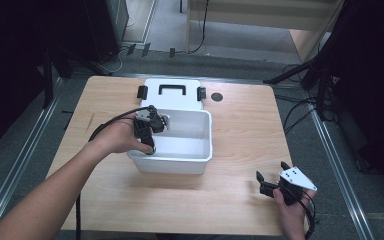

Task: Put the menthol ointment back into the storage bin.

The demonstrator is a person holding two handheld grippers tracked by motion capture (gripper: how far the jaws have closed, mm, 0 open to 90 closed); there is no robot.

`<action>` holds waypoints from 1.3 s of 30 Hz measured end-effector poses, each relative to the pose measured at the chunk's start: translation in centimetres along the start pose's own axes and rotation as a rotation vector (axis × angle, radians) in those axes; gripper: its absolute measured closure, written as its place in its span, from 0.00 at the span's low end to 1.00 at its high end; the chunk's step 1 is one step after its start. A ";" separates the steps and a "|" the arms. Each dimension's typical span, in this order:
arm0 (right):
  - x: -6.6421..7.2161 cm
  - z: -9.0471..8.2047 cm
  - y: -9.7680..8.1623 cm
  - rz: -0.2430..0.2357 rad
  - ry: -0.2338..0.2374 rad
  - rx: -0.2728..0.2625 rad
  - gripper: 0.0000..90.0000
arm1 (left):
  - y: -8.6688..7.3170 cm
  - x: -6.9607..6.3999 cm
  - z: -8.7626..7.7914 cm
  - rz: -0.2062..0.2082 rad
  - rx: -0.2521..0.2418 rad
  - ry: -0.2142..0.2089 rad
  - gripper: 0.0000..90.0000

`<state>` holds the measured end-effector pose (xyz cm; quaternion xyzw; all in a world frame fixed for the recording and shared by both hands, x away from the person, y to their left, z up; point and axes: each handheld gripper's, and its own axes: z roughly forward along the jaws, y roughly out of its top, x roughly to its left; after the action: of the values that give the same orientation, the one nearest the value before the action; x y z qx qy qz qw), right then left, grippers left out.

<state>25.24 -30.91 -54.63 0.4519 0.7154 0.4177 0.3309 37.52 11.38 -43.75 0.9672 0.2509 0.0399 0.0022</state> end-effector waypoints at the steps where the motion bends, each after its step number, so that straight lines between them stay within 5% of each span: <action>1: 0.0 0.0 0.0 0.000 -0.001 0.000 0.08 | 0.0 0.0 0.2 -0.010 -0.004 -0.003 0.57; 14: 0.0 0.0 0.0 -0.002 0.000 0.001 0.08 | 0.1 0.0 0.5 -0.021 -0.013 0.002 0.57; 23: 0.0 0.0 0.0 0.000 0.001 0.000 0.08 | 0.7 -0.7 0.7 0.017 -0.020 -0.009 0.57; 39: 0.0 0.0 0.0 -0.001 0.000 -0.003 0.08 | 0.9 -0.3 2.6 -0.044 0.049 -0.046 0.57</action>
<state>25.23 -30.94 -54.62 0.4509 0.7152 0.4186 0.3317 37.95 10.46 -46.32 0.9619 0.2728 0.0114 -0.0149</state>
